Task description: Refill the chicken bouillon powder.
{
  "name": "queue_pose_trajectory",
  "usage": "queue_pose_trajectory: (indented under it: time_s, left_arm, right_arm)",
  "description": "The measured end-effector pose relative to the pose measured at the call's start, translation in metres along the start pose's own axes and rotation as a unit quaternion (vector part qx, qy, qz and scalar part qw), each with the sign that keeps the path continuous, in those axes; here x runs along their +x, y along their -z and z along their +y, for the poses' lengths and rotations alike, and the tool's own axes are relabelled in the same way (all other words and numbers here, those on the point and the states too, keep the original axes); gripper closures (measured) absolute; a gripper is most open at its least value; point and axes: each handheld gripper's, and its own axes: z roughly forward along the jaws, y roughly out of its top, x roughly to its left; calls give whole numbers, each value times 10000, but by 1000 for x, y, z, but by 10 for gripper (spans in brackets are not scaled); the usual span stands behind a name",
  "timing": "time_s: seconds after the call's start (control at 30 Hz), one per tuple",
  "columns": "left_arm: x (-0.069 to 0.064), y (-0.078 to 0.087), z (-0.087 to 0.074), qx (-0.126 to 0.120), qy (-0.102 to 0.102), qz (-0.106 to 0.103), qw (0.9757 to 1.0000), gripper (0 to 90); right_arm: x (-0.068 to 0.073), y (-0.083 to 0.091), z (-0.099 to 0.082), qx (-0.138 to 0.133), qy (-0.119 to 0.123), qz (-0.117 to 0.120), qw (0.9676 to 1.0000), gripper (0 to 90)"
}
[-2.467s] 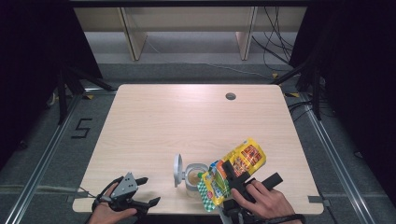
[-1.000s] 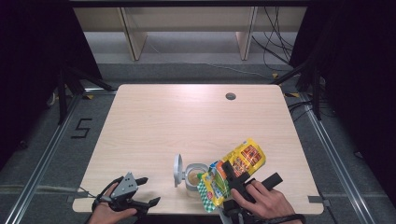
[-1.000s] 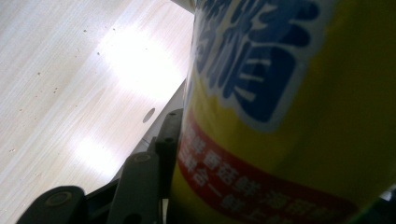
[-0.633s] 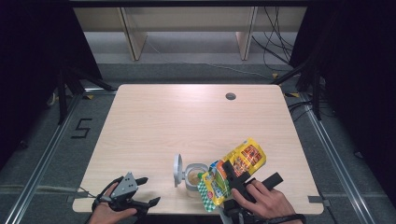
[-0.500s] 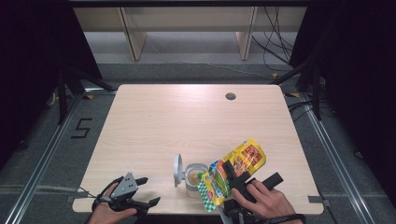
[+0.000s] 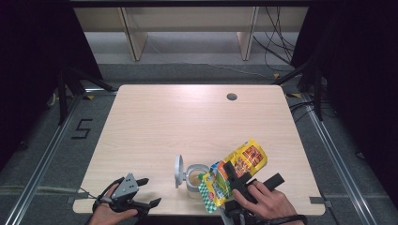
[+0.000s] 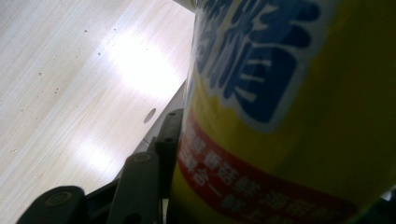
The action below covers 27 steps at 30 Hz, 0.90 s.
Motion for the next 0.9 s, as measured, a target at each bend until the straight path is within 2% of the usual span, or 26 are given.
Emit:
queue_pose_trajectory:
  time_s: [0.13, 0.3, 0.4, 0.5, 0.53, 0.7, 0.73, 0.9]
  left_arm:
    - [1, 0, 0, -25, -70, 18, 10000, 174]
    - [0, 0, 0, -31, -56, 13, 10000, 174]
    - [1, 0, 0, 9, -44, -11, 10000, 174]
    - [1, 0, 1, -37, -70, 14, 10000, 174]
    - [1, 0, 0, -39, -55, 11, 10000, 174]
    - [1, 0, 0, -33, -63, 15, 10000, 174]
    - [0, 0, 0, -77, -10, -5, 10000, 174]
    - [0, 0, 0, -40, -50, 7, 10000, 174]
  right_arm:
    - [0, 0, 0, 26, 6, -8, 10000, 597]
    - [0, 1, 0, 21, 26, -23, 10000, 597]
    - [-1, 2, 0, 49, 47, -132, 9999, 599]
    - [-2, 2, -1, 40, 30, -49, 10000, 599]
    - [-1, 3, 0, 66, 50, -122, 9999, 600]
    - [-1, 3, -1, 68, 62, -108, 9999, 601]
    - [-2, 2, -1, 35, 37, -31, 10000, 601]
    - [-1, 3, -1, 54, 56, -101, 9999, 602]
